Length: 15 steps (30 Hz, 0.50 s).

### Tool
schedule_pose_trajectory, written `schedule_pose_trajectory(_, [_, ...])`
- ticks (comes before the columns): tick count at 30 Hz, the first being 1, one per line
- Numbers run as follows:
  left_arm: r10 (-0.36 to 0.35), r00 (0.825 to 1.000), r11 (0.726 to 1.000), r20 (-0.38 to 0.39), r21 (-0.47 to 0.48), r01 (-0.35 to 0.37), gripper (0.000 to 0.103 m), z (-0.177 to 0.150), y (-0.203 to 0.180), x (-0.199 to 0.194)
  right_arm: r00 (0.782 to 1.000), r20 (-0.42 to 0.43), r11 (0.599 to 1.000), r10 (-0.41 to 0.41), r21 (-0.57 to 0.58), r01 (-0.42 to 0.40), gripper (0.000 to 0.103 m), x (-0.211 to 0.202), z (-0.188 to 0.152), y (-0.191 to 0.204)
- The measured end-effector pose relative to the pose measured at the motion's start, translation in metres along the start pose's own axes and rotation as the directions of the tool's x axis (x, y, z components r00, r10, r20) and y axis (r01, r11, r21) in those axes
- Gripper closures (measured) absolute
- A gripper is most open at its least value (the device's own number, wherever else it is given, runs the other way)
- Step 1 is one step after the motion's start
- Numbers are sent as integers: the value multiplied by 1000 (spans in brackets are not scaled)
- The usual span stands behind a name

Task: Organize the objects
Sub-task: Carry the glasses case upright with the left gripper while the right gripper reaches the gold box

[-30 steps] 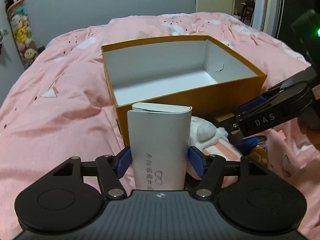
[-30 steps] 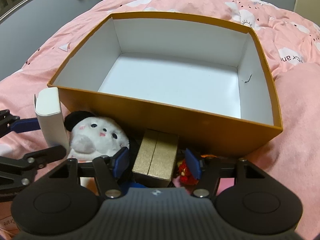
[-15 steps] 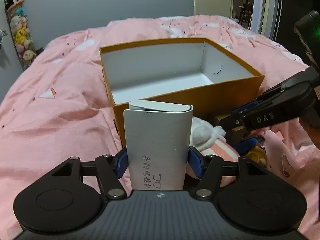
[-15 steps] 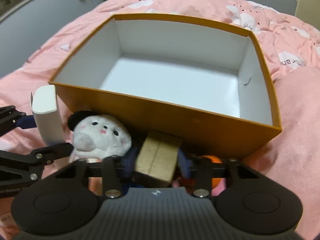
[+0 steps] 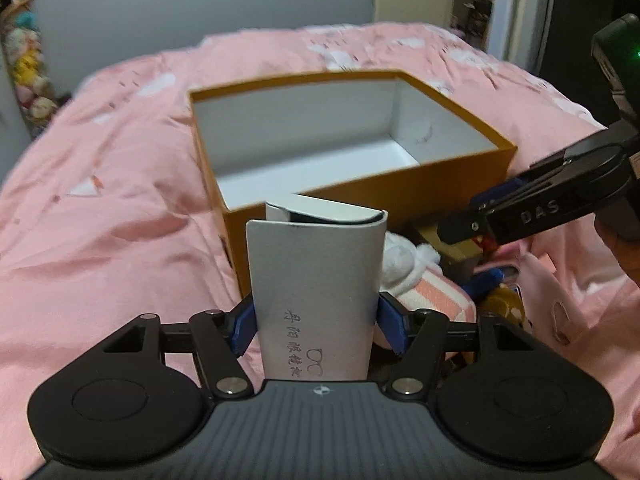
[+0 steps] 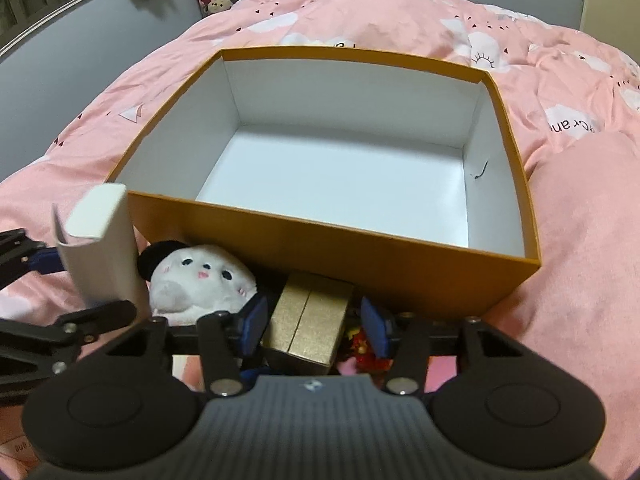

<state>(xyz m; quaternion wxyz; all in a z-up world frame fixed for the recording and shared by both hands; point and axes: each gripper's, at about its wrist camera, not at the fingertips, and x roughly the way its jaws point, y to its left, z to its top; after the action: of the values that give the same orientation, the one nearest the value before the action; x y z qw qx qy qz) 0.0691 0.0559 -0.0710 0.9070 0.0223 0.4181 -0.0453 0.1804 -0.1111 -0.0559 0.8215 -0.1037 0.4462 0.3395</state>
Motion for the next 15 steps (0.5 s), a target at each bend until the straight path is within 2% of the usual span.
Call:
schedule_pose_trajectory(4, [-48,999,997,-8,65,48,28,4,8,-1,1000,-5,1000,9,-2,-9,48,0,-1,0])
schedule_pose_trajectory(7, [-116,993,981,-27,153,119,27,7,14,-8,1000,-11,1000,11,-9,-12,47,1,-1,0])
schedule_pose_trajectory(9, [-136,989,971,-49,192,143,27,9,19,-13,1000,-13,1000,6,-13,-6,47,1,-2,0])
schedule_pose_trajectory(11, [-139,988,970,-60,194,148,29,11,23,-16,1000,-12,1000,4,-14,-4,47,0,-2,0])
schedule_pose_trajectory(14, [-184,981,971,-54,143,190,30,11,21,-14,1000,-12,1000,6,-11,-6,45,2,-2,0])
schedule_pose_trajectory(15, [-176,983,976,-46,124,181,29,10,19,-11,1000,-13,1000,5,-11,-6,44,3,-1,0])
